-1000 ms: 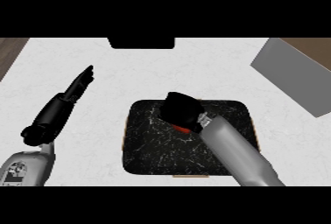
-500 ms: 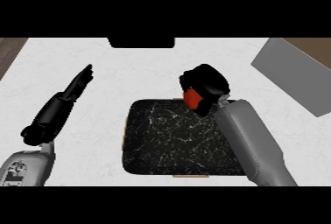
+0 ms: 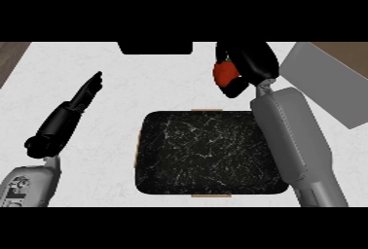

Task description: Pick the bell pepper from the tray and place it in the cardboard box

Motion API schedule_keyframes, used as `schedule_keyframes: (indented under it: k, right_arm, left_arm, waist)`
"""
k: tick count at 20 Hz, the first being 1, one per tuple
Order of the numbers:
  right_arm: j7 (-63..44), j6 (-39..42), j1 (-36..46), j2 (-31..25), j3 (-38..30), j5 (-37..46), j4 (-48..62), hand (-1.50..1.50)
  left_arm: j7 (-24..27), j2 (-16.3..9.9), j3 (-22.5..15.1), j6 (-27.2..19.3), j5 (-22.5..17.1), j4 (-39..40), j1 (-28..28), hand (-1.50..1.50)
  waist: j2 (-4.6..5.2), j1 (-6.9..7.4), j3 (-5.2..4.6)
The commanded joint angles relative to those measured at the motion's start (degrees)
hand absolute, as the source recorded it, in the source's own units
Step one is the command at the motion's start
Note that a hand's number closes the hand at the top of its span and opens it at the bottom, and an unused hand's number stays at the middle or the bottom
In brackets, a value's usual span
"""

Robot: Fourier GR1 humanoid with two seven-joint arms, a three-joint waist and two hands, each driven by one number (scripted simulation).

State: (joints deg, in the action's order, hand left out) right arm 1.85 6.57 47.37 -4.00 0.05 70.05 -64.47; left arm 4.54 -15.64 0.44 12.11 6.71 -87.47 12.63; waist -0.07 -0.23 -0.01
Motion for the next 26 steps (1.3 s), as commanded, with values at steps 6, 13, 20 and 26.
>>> schedule_keyframes:
  k: [6, 13, 20, 26]
  right_arm:
    - [-15.3, -3.8, 6.4, -4.1, -15.0, -3.8, -3.5, 1.5]
    - [-12.4, -8.5, 10.3, -14.7, -23.4, -6.9, 9.6, 1.5]
    - [-5.6, -6.2, 13.2, -26.5, -24.0, -4.9, 26.1, 1.5]
    - [-2.7, 4.2, 12.1, -31.4, -23.7, -5.1, 36.6, 1.5]
  left_arm:
    - [0.8, 0.0, 0.6, 0.4, -0.3, -1.6, -2.3, 0.0]
    - [-0.2, 2.9, -1.6, -1.4, 2.3, 1.1, 0.9, 0.0]
    - [-0.2, 0.5, 0.5, 2.0, -0.1, 0.4, 2.1, 0.0]
    - [0.3, 0.8, 0.7, 1.9, -0.1, -0.5, 0.9, 0.0]
  waist:
    - [-0.03, 0.64, 0.0]
    - [0.48, 1.06, 0.02]
    - [0.83, 1.85, 0.03]
    - [0.92, 2.34, 0.05]
